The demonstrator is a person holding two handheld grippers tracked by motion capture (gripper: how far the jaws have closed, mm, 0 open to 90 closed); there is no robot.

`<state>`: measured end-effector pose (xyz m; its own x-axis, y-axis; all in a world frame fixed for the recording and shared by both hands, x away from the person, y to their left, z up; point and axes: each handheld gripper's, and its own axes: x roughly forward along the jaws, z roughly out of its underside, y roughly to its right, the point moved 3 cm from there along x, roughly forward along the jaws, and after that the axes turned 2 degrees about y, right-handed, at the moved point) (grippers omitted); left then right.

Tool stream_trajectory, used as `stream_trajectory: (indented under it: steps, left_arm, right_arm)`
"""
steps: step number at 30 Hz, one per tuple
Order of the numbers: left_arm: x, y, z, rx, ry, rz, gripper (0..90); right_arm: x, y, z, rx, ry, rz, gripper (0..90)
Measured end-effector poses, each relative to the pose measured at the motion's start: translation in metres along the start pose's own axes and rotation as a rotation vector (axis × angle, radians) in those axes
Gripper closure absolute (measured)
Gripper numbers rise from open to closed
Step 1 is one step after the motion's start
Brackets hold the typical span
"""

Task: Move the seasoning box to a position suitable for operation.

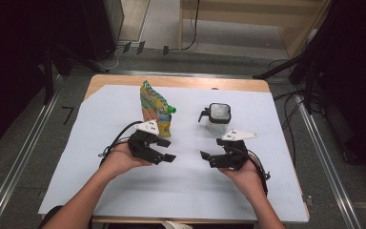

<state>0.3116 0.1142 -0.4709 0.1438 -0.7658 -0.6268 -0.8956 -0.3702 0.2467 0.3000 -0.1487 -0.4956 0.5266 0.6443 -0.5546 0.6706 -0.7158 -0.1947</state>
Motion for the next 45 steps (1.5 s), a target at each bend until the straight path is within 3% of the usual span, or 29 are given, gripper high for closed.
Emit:
stream_trajectory:
  steps: [5, 11, 14, 15, 17, 20, 31, 40, 45]
  left_arm:
    - [0.000, 0.001, 0.000, 0.016, -0.005, -0.002, 41.3]
    - [-0.002, 0.000, -0.001, 0.004, 0.013, 0.023, 47.6]
    - [-0.002, 0.000, -0.002, 0.014, 0.013, 0.006, 48.4]
    - [-0.002, 0.000, -0.001, 0.012, 0.006, -0.018, 48.3]
    - [-0.002, -0.001, -0.002, -0.006, 0.003, -0.034, 47.6]
    - [-0.003, -0.004, -0.004, -0.047, 0.030, 0.006, 47.3]
    - [-0.002, 0.000, -0.004, 0.021, 0.024, -0.015, 43.0]
    - [-0.001, 0.002, -0.005, 0.030, 0.042, 0.046, 43.5]
    - [0.000, 0.004, -0.006, 0.050, 0.035, 0.041, 43.8]
  right_arm:
    - [-0.002, 0.002, 0.000, 0.002, 0.001, 0.012, 18.8]
    - [-0.006, 0.004, 0.000, 0.010, 0.012, 0.037, 19.7]
    - [-0.006, 0.005, 0.000, 0.009, 0.014, 0.045, 19.9]
    - [-0.006, 0.005, 0.000, 0.009, 0.014, 0.049, 20.0]
    - [-0.006, 0.006, 0.001, 0.009, 0.015, 0.063, 20.2]
    - [-0.006, 0.006, 0.003, 0.009, 0.009, 0.071, 20.3]
    - [-0.004, 0.015, 0.003, 0.026, 0.015, 0.118, 21.0]
    - [-0.001, 0.028, -0.001, 0.054, 0.038, 0.175, 21.0]
    - [0.004, 0.040, -0.007, 0.104, 0.054, 0.203, 20.5]
